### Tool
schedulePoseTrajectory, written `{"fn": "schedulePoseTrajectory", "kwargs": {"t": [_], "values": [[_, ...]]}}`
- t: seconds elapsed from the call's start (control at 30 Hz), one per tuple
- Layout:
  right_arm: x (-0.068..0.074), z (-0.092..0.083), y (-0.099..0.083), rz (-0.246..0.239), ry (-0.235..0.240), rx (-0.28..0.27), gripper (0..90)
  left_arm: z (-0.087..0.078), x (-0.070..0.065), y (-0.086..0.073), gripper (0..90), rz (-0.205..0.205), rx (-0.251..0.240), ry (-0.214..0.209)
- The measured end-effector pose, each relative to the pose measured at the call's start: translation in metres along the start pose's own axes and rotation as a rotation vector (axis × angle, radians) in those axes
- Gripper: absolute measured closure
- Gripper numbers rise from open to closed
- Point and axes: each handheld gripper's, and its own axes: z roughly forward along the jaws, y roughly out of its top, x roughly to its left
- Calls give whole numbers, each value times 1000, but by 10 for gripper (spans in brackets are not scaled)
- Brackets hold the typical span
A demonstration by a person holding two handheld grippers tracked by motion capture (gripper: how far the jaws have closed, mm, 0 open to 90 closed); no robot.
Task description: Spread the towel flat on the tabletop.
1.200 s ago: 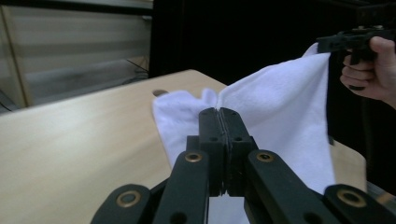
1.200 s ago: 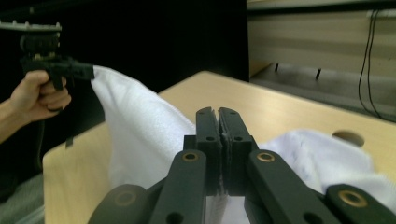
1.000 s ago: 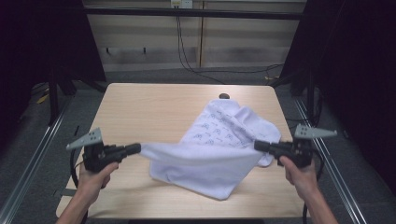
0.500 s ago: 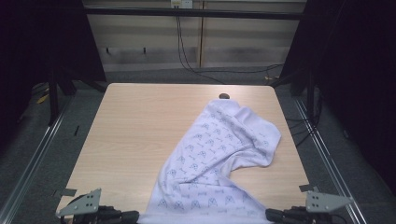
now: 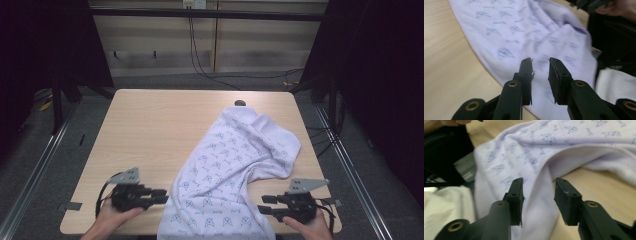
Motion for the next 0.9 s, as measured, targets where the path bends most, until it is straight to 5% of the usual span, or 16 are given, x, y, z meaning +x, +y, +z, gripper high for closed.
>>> {"fn": "schedulePoseTrajectory", "kwargs": {"t": [0.1, 0.17, 0.33, 0.37, 0.47, 0.53, 0.77, 0.9], "values": [[-11, 20, 16, 12, 11, 5, 523, 30, 30, 17, 723, -6, 53, -28], [-18, 32, 23, 20, 12, 8, 504, 49, 47, 23, 721, -59, 53, -18], [-27, 51, 25, 49, 14, 39, 471, 72, 45, 23, 726, -15, 99, 31], [-28, 54, 24, 52, 18, 37, 480, 72, 45, 23, 731, -24, 100, 40], [-26, 54, 22, 30, -13, 56, 771, 66, 37, 19, 771, 8, 111, 105], [-24, 46, 22, 31, -9, 31, 883, 59, 32, 14, 772, 14, 120, 114], [-25, 2, 5, 70, -53, -37, 890, 21, 20, -13, 811, -30, 122, 175], [-23, -25, -14, 105, -91, -46, 890, 3, 4, -29, 806, -48, 142, 157]]}}
